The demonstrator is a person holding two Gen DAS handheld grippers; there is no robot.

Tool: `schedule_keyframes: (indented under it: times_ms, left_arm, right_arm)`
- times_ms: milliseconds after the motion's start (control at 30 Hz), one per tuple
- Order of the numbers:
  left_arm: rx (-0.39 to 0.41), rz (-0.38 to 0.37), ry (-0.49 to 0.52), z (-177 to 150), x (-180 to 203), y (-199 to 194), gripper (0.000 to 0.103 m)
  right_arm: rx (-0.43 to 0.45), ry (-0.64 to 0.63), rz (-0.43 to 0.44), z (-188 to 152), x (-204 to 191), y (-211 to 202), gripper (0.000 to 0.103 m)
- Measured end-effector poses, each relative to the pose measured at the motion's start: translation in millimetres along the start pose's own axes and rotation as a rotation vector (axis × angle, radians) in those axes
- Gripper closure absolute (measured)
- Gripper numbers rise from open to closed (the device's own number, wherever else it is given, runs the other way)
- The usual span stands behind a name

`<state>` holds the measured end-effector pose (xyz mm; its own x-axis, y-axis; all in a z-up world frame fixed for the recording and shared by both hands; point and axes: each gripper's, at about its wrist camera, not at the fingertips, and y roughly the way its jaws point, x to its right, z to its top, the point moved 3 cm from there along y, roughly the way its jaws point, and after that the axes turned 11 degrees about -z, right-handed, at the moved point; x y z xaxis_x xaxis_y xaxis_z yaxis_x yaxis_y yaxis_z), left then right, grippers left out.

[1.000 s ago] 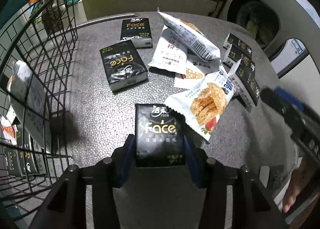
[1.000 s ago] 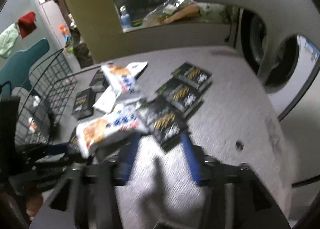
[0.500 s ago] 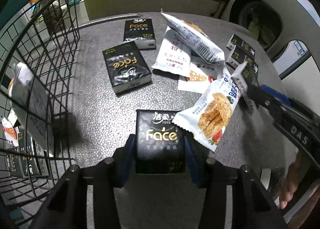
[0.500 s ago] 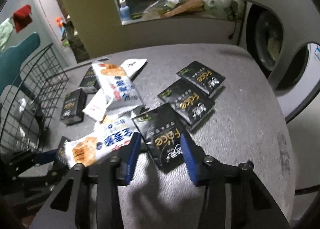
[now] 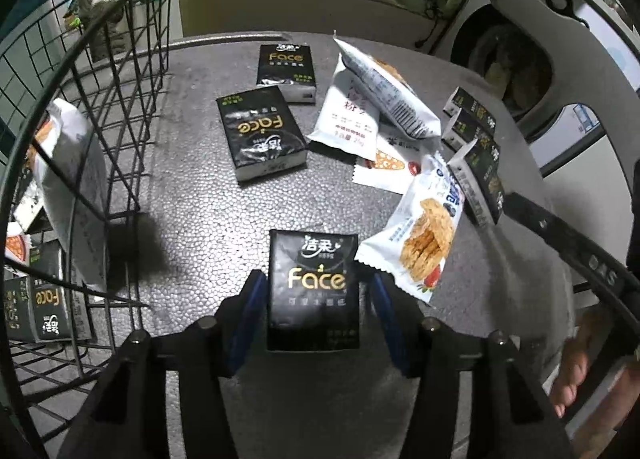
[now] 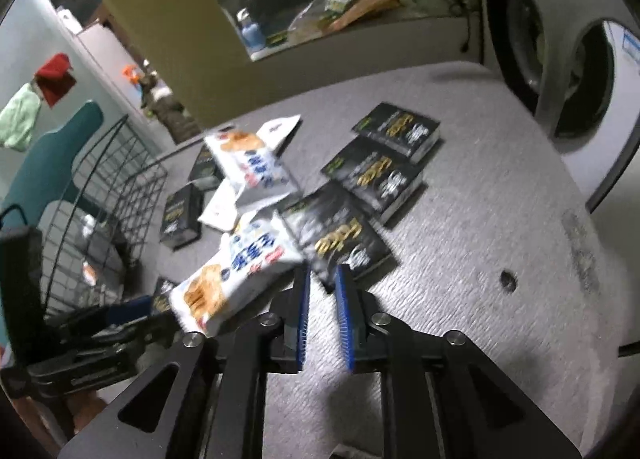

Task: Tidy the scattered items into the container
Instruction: 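Grasp a black Face pack with the left gripper while the right grasps another Face pack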

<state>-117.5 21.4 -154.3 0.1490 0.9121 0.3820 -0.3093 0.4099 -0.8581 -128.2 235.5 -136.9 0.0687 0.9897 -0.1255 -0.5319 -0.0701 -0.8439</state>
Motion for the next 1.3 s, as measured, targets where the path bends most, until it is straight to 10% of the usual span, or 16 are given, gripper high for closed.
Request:
schedule_keyframes:
  times_ms: [133, 700, 900, 1300]
  left_arm:
    - [-0.016, 0.052, 0.030, -4.9, 3.8, 4.2, 0.043]
    - [-0.017, 0.133, 0.063, -3.1, 13.5, 13.7, 0.051]
    - [-0.018, 0.098, 0.049, -3.8, 9.5, 5.6, 0.051]
    - [0.010, 0.089, 0.064, -7.6, 17.1, -22.1, 0.051]
  right_arm:
    - [0.001, -0.001, -0.015, 13.9, 2.9, 13.2, 0.063]
    - [-0.011, -0.068, -0.092, 24.6, -22.3, 40.6, 0.053]
    - [-0.017, 0.015, -0.064, 15.4, -8.6, 26.8, 0.095]
    - [-0.053, 0.056, 0.001, -7.1, -2.8, 14.7, 0.096]
